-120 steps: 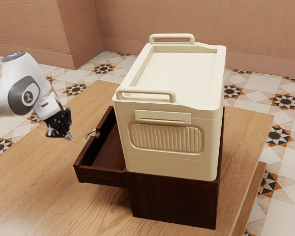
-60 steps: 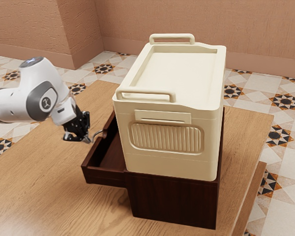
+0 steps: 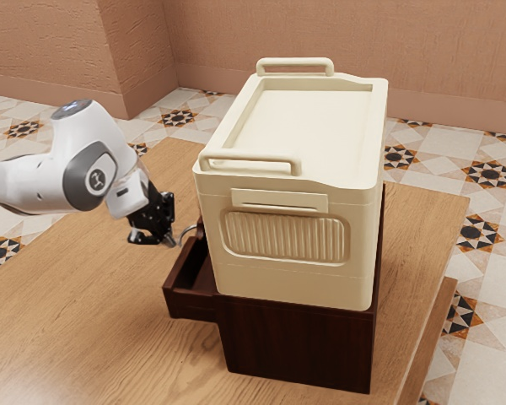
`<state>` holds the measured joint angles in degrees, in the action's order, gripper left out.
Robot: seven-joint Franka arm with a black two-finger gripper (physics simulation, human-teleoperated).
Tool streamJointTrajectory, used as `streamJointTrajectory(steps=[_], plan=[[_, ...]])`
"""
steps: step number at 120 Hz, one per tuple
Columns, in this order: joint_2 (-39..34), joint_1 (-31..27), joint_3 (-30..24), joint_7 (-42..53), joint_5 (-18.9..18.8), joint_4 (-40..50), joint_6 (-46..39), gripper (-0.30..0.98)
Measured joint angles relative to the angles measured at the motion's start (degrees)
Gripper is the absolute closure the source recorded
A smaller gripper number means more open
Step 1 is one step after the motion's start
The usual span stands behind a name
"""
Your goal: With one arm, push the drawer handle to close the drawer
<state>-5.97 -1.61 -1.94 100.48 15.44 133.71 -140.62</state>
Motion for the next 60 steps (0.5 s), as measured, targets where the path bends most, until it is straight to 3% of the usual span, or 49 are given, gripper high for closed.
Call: streamJointTrajectory(steps=[60], plan=[[2.80, -0.30, -4.31, 1.54, 5.38, -2.91, -1.11, 0.78]])
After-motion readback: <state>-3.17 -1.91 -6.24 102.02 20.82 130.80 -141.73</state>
